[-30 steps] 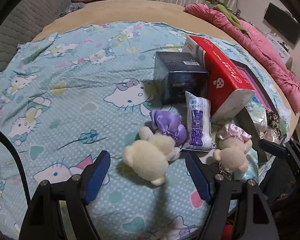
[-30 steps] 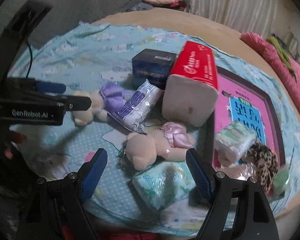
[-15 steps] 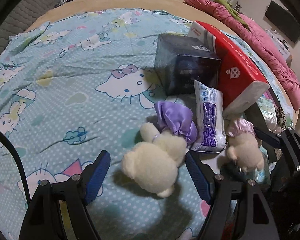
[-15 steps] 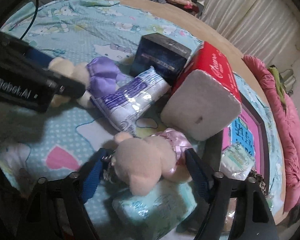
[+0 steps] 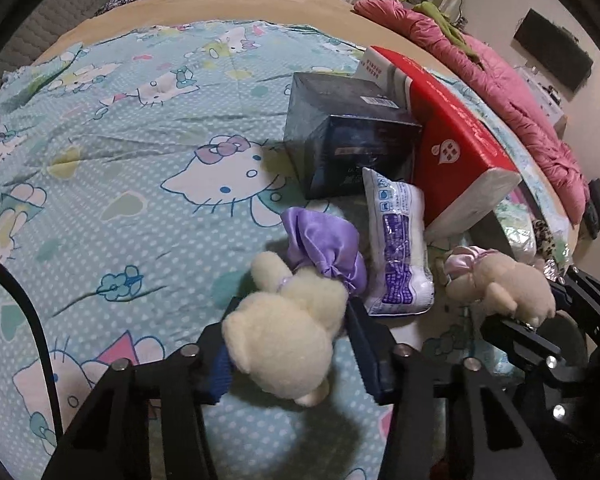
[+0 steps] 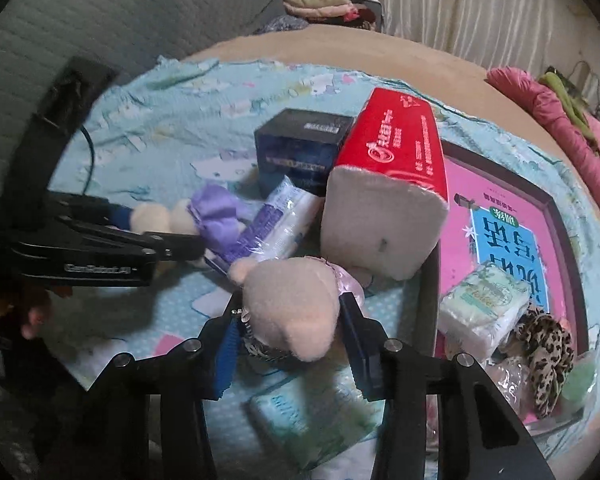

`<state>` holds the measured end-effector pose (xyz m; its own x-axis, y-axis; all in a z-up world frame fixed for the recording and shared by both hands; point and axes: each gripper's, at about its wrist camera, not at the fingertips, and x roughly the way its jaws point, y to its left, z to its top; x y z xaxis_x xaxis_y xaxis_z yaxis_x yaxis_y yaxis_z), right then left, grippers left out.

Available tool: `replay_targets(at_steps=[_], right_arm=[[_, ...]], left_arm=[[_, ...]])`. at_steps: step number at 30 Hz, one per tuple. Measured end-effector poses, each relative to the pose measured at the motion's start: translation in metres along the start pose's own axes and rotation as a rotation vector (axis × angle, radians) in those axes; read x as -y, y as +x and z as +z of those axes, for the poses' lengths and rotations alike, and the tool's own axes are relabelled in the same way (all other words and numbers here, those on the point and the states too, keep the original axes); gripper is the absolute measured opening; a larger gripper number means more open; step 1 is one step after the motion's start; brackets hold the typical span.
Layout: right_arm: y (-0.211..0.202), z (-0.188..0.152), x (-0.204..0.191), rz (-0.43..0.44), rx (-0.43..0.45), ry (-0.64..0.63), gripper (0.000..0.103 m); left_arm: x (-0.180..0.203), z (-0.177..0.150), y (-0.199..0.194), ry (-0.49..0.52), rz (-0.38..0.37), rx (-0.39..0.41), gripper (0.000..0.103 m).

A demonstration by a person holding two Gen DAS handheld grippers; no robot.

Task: Organize soft objects
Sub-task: 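Grasp the cream bear with the left gripper while the right grasps the pink bear, then carry both plush bears with both grippers over the pink book box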

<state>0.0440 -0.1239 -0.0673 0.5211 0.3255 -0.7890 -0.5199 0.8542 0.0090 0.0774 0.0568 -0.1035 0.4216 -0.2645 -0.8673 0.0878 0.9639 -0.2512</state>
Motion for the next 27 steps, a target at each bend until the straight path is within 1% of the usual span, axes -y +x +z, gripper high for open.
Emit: replay_targets(at_steps=[3, 7, 12, 18, 27], right_arm=[[-0.01, 0.003, -0.005, 0.016, 0.028, 0.009, 0.048], [-0.024, 0.003, -0.008, 0.028, 0.051, 0.015, 0.048], [-0.038, 0.002, -0.002, 0.041, 0.082, 0.043, 0.048], [-0.055, 0.003, 0.003, 0.059, 0.135, 0.067, 0.048], [-0.081, 0.005, 0.011, 0.09, 0.215, 0.103, 0.048]], left_arm=[[-0.002, -0.001, -0.004, -0.018, -0.018, 0.009, 0.044], [0.002, -0.005, -0.014, -0.002, 0.01, 0.029, 0.043], [0.011, -0.009, -0.025, 0.012, 0.04, 0.041, 0.042], [0.023, -0.011, -0.053, 0.031, 0.083, 0.084, 0.042], [0.042, -0.007, -0.093, 0.054, 0.119, 0.149, 0.042]])
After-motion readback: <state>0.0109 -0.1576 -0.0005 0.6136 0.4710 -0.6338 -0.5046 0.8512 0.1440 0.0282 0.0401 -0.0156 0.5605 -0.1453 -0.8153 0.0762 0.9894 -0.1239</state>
